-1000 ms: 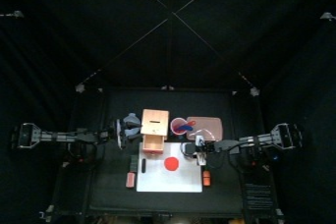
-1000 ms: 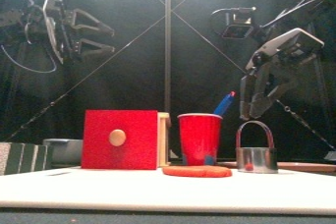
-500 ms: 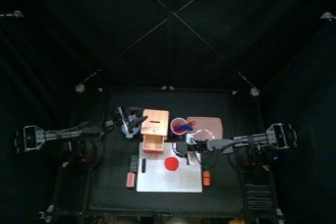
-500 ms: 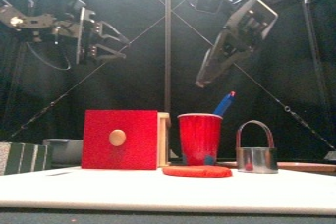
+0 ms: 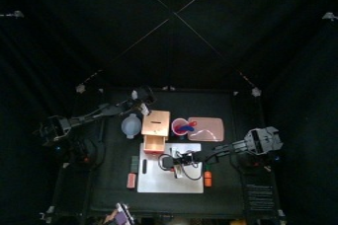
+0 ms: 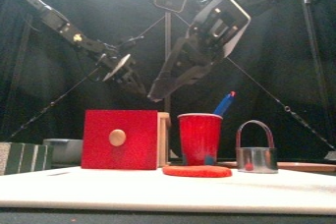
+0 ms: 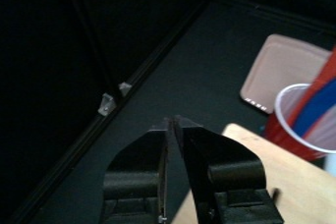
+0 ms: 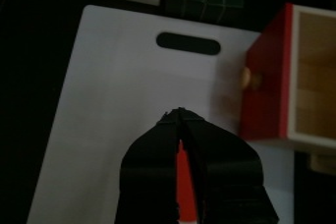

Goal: Get the cutter from the drawer then cut the dough then place the extra dough in the bowl
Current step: Shut the drawer

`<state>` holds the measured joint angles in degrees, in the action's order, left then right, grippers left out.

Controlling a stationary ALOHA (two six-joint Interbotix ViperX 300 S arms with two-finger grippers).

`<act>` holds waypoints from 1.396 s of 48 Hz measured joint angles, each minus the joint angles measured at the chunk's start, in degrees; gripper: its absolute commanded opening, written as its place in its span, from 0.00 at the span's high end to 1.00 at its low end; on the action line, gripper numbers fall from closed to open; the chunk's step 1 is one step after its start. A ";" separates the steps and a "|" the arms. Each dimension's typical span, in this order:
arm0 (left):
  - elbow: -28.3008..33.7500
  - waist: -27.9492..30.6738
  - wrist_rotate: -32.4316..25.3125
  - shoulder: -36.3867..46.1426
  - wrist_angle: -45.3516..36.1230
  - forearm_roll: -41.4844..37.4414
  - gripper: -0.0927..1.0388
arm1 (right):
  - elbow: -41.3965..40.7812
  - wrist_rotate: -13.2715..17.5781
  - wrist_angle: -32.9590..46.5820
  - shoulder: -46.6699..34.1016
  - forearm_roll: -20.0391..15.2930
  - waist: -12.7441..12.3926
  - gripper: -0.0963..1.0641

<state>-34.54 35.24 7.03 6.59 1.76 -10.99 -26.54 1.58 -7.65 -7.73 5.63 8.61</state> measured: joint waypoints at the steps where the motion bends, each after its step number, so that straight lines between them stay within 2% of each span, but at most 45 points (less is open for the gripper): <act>1: 0.44 0.35 0.00 -0.70 -0.53 -0.26 0.43 | 0.53 0.00 0.18 -0.70 0.00 0.00 0.74; 14: 8.61 1.49 -0.26 -11.43 -13.54 -7.29 0.43 | 7.47 0.09 0.62 -9.14 0.44 -0.26 0.75; 27: 10.11 -0.88 -0.62 -13.97 -18.72 -9.32 0.43 | 12.39 -0.26 -0.18 -13.89 2.11 -1.32 0.75; 46: 8.88 -2.90 -4.48 -14.24 -19.42 -5.54 0.43 | 13.71 0.18 -3.43 -14.94 5.63 -6.24 0.75; 57: 8.53 -2.90 -4.48 -14.24 -19.16 -5.27 0.43 | 13.89 0.09 -5.01 -14.94 9.93 -8.17 0.75; 67: 8.26 -2.81 -4.48 -14.24 -18.54 -5.01 0.43 | 14.41 0.18 -5.80 -14.94 12.74 -12.74 0.75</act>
<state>-26.28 32.43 2.55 -7.65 -16.79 -16.00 -12.13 1.76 -13.45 -22.68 18.37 -4.13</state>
